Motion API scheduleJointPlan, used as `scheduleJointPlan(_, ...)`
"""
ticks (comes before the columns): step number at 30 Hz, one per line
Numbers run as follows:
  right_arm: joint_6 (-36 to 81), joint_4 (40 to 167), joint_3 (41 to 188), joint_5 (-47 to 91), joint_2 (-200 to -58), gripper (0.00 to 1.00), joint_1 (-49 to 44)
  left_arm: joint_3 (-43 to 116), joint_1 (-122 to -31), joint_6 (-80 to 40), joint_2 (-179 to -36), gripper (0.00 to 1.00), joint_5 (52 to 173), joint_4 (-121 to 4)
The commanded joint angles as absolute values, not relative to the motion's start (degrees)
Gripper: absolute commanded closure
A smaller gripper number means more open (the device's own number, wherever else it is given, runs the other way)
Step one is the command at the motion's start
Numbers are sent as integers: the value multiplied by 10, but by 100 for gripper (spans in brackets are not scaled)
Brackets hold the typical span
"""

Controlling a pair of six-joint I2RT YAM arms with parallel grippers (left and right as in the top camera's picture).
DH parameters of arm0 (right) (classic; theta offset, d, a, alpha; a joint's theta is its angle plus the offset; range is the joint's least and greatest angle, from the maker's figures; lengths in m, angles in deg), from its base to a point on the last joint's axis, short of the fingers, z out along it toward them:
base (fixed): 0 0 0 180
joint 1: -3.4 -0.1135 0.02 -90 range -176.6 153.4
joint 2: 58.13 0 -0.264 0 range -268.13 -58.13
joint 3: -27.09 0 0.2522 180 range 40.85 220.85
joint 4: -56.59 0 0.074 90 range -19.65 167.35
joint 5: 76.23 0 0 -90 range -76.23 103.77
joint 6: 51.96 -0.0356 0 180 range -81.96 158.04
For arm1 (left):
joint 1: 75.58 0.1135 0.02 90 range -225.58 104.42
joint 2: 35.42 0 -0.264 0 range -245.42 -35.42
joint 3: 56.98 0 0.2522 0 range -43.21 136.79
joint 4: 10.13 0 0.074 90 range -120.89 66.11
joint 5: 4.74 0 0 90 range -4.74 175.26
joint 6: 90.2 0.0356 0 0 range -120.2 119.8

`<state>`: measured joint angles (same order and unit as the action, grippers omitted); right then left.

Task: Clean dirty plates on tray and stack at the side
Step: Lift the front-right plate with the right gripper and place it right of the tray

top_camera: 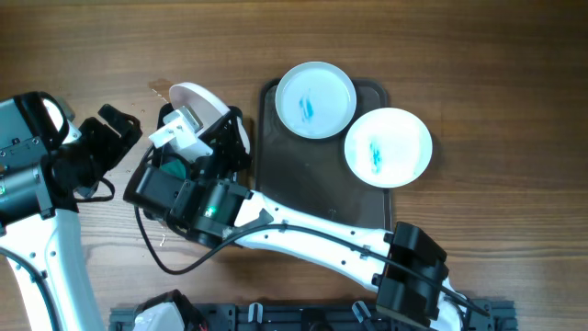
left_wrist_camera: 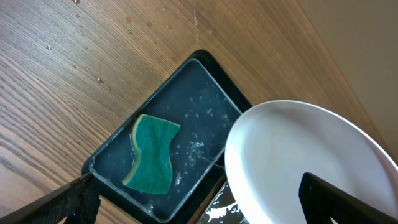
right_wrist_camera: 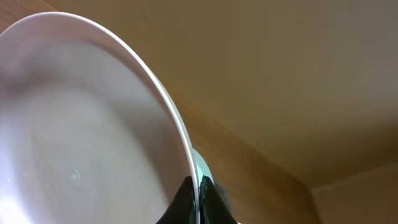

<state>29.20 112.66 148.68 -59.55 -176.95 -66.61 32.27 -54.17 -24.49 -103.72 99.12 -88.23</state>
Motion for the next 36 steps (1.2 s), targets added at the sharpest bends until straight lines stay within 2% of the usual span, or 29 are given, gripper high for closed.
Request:
scheduleJointPlan(1,313,1118,1504,-635,-1742,96,-669,333,-539,-246,-1034,0,1002,-883)
scheduleJointPlan(25,320,1099,1504,-634,-1742,96,-669,333,-539,-246,-1034,0,1002,-883)
scheduleJointPlan(29,275,1106,1503,-614,-1742,96,-651,333,-539,-246,-1034,0,1002,-883)
scheduleJointPlan(32,195,1154,1503,-426,-1742,96,-582,333,-539,-246,-1034,0,1002,-883)
scheduleJointPlan(34,132,1201,1504,-155,-1739,96,-493,333,-539,-246,-1034,0,1002,-883)
scheduleJointPlan(36,129,1214,1504,147,-1729,96,-392,333,-539,-246,-1034,0,1002,-883)
